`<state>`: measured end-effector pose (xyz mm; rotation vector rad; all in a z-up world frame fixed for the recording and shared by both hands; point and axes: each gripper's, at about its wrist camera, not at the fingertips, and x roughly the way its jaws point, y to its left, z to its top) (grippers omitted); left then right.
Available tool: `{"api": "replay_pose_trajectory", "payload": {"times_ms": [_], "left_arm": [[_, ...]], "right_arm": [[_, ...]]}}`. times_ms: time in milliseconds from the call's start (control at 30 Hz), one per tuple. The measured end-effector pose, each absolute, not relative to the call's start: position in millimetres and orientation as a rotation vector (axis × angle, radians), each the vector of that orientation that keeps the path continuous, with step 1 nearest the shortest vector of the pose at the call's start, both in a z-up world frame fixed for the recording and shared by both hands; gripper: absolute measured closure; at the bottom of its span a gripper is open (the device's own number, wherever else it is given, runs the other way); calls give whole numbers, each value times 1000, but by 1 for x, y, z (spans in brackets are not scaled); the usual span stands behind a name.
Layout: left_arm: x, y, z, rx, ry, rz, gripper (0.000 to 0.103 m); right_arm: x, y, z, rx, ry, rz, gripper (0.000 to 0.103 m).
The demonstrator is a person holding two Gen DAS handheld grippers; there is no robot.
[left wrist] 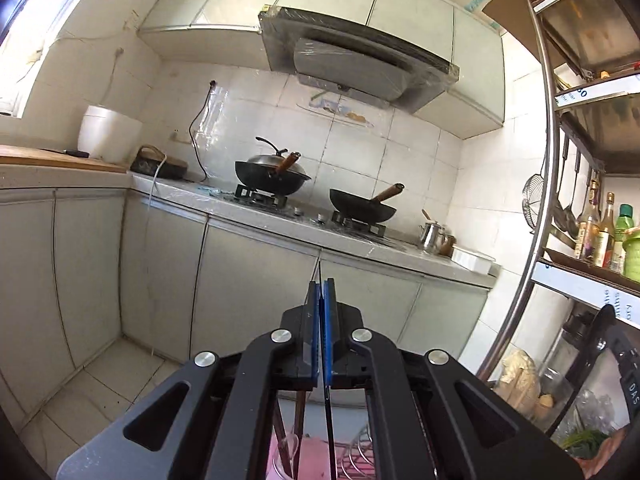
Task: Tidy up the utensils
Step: 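Lift both utensils and carry them above the pink cup, then lower the spoon and utensil into the pink cup and open both tools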
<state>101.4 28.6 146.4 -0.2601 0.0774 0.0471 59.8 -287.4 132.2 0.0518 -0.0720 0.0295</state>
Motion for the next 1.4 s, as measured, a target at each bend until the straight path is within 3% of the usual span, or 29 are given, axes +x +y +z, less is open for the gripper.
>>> {"api": "replay_pose_trajectory", "payload": {"times_ms": [400,1000,1400], "left_arm": [[127,13,97,-165,34,76,102],[108,7,26,-112,143,16,102],[110,18,7,-147,281,-30,102]], "right_arm": [[91,-253,87,-101,-153,-29,102],[72,-258,12,-31,89,26,101],[81,-268,25,-13,194,45,100]]}}
